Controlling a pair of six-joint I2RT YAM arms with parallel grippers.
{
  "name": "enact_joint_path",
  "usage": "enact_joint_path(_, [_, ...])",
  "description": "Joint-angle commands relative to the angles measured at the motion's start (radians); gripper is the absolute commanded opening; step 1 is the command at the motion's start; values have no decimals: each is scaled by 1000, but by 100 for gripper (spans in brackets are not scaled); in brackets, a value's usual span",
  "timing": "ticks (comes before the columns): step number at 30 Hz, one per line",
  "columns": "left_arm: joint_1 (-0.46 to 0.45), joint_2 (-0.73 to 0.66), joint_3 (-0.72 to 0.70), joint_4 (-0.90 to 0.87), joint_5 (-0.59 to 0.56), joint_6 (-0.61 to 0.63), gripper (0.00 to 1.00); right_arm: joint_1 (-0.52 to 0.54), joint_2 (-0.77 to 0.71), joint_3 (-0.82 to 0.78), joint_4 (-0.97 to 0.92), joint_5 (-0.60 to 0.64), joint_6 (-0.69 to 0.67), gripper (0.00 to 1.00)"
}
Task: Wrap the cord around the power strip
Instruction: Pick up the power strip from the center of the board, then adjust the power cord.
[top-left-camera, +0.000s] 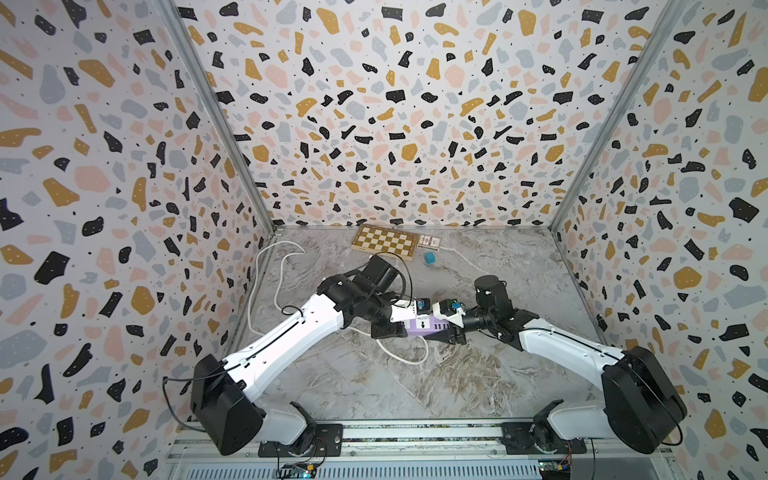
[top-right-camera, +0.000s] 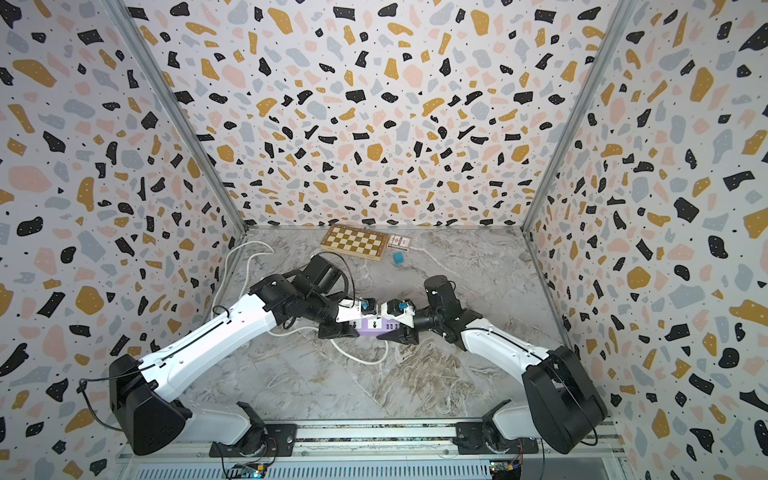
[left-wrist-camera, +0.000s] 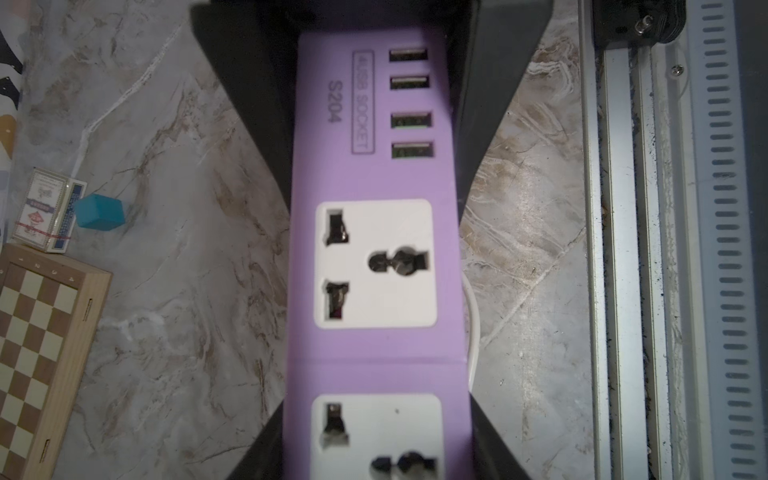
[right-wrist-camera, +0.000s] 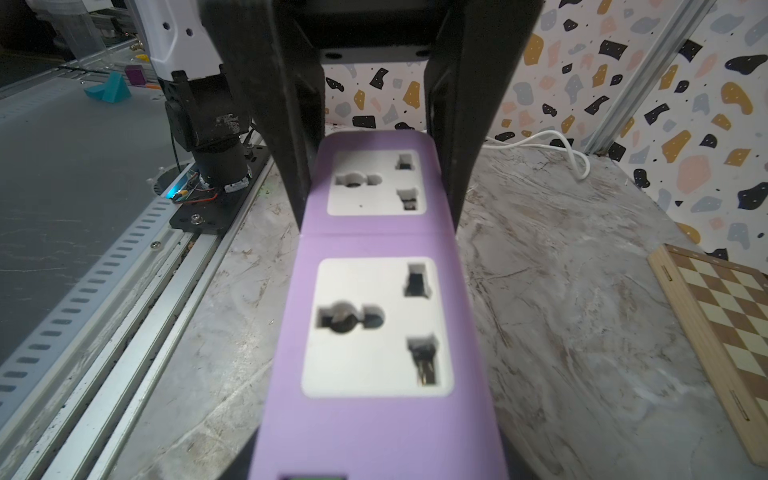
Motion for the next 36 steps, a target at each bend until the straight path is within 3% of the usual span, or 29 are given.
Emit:
enact_joint_path(1, [-20,-50,28,199,-4,-67,74,0,2,22,26,67,66,15])
enact_joint_path(4, [9,-113,-17,307,-51,-126,100,-43,-23,-18,122,63,156,12])
enact_joint_path(13, [195,-316,-300,646,-11,-399,99,-151,-63,9,192,22,229,7])
enact_joint_path(23, [255,-338,-616,1043,118,-650,99,-230,-113,50,314,15,349,3])
enact_joint_path(27, [255,-299,-740,1322,203,-736,99,-243,-115,107,288,24,368,2])
enact_joint_path(31, [243,-173,-784,1585,282,-837,99,-248,-119,137,293,41,413,1])
enact_joint_path(36, [173,34,-754,1815,218,-838,99,-246,-130,158,328,63,481,0])
